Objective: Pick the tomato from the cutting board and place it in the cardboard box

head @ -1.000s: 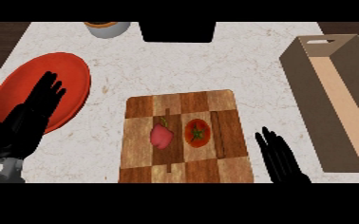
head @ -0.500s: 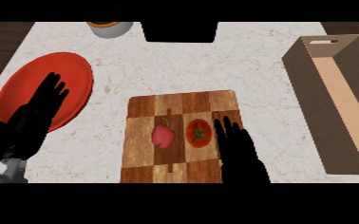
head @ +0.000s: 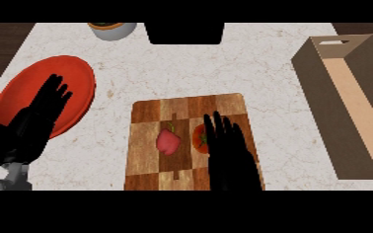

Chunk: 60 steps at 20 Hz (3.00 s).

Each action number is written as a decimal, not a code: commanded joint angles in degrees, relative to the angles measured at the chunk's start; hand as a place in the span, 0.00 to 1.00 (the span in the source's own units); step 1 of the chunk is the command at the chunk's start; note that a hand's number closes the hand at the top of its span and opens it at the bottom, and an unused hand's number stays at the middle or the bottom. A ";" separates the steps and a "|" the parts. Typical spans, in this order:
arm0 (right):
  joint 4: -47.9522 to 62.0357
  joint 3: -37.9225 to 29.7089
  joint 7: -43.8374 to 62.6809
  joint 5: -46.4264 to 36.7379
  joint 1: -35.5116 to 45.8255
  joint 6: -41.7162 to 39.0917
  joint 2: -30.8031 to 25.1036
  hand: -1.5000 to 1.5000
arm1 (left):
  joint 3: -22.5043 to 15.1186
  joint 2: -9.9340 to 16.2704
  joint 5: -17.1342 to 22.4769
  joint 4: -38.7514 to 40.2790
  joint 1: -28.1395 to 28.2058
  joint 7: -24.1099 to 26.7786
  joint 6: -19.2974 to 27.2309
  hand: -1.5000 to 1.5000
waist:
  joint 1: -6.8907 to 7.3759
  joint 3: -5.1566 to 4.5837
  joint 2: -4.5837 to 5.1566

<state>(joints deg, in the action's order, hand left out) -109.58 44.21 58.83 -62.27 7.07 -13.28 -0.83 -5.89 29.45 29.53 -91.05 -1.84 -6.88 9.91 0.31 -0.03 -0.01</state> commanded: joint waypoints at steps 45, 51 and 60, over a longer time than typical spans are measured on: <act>27.22 -0.74 3.44 5.56 10.80 9.52 0.80 0.00 | 12.06 -8.30 -9.02 -2.56 0.40 -7.49 -10.50 0.50 | 0.02 0.03 0.02; 30.34 -1.92 1.58 5.50 11.31 11.36 0.81 0.00 | 10.91 -11.77 -12.34 -6.48 1.75 -9.03 -8.42 0.50 | 0.02 0.04 0.00; 29.14 -3.40 -5.65 0.98 12.53 10.48 0.82 1.00 | 13.02 -12.31 -13.08 -6.24 0.84 -9.84 -11.28 0.50 | -0.14 0.04 -0.03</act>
<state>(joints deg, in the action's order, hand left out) -80.57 41.53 56.19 -58.96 20.23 -3.36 -0.21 6.85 17.43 16.95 -94.68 -0.66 -14.35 -1.51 0.23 -0.03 -0.08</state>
